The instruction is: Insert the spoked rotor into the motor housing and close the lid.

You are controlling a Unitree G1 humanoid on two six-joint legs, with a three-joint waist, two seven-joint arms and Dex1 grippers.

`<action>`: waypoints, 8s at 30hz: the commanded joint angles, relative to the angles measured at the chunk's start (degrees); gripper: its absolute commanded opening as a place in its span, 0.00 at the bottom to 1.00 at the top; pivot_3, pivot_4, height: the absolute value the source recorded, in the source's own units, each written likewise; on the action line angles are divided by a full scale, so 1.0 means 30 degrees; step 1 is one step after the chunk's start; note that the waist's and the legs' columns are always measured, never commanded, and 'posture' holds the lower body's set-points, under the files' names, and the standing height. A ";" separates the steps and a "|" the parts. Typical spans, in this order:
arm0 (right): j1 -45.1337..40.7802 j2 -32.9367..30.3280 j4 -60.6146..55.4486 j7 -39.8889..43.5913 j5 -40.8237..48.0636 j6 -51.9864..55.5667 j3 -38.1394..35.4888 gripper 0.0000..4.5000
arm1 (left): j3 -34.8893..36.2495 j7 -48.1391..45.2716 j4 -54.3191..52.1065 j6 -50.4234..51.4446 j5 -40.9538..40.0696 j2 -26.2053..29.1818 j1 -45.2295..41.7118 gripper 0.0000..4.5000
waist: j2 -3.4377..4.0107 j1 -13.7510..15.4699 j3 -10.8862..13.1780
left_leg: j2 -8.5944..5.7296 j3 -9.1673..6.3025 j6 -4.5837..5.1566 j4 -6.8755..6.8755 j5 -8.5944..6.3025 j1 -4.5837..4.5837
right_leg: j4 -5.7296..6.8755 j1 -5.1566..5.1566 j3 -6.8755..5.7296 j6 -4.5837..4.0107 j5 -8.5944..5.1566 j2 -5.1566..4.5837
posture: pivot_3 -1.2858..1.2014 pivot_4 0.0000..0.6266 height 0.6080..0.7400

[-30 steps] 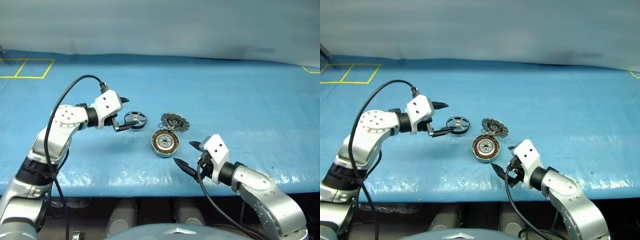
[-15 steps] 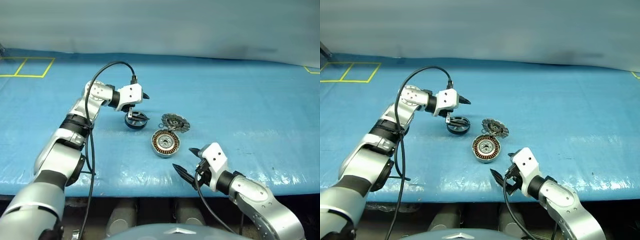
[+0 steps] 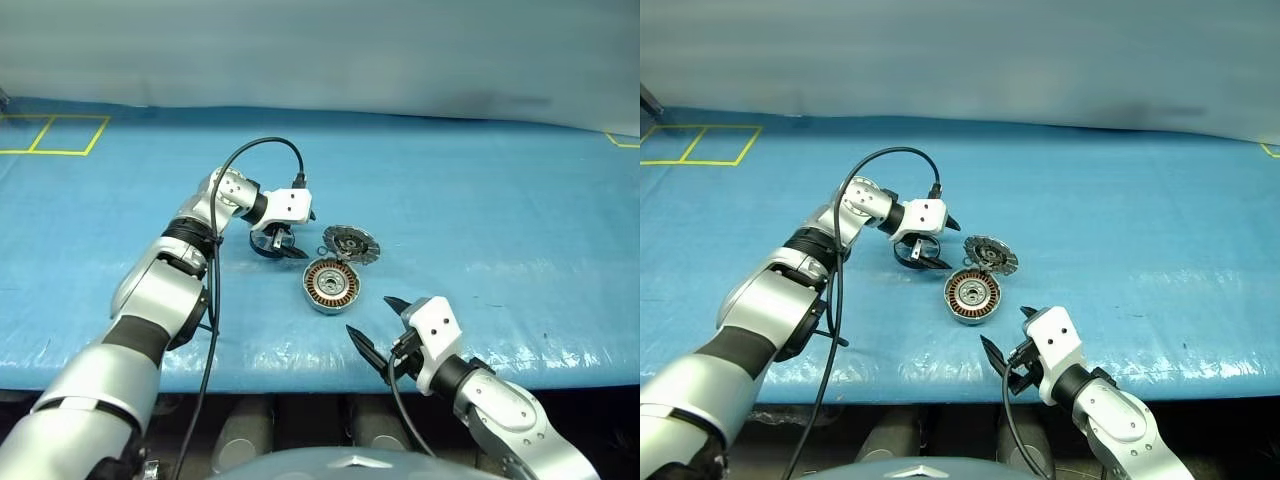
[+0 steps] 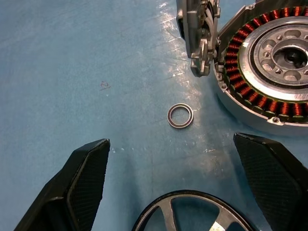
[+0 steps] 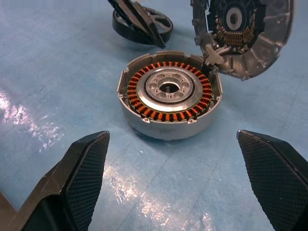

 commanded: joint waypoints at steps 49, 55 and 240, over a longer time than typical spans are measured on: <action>0.0312 0.1622 0.1445 -0.1221 -0.1661 -0.2220 0.0850 1.00 | 0.2753 0.3105 0.1760 0.4686 0.1143 -0.2556 -0.0345 1.00 | 0.0001 -0.0052 -0.0001 | -0.0015 -0.0009 0.0002 0.0027 0.0001 0.0016 | 0.0038 0.0013 0.0002 0.0011 0.0009 0.0001 | 0.52 0.24 1.00; 0.0447 0.1701 0.1294 -0.1333 -0.1716 -0.2182 0.0801 1.00 | 0.2630 0.3502 0.1828 0.4758 0.1300 -0.2840 -0.0131 1.00 | 0.0001 -0.0059 -0.0002 | -0.0017 -0.0007 0.0002 0.0030 0.0001 0.0018 | 0.0038 0.0016 0.0005 0.0014 0.0011 0.0001 | 0.52 0.24 1.00; -0.0597 0.2256 0.6974 0.0153 -0.1258 -0.7564 -0.0860 0.96 | 0.1536 -0.0122 -2.4969 1.4059 -0.5904 0.3902 1.0557 0.00 | 0.0090 -0.0135 -0.0052 | 0.0176 0.0056 -0.0015 0.0008 0.0041 0.0082 | 0.0046 0.0030 0.0042 -0.0206 -0.0011 0.0041 | 0.52 0.24 1.00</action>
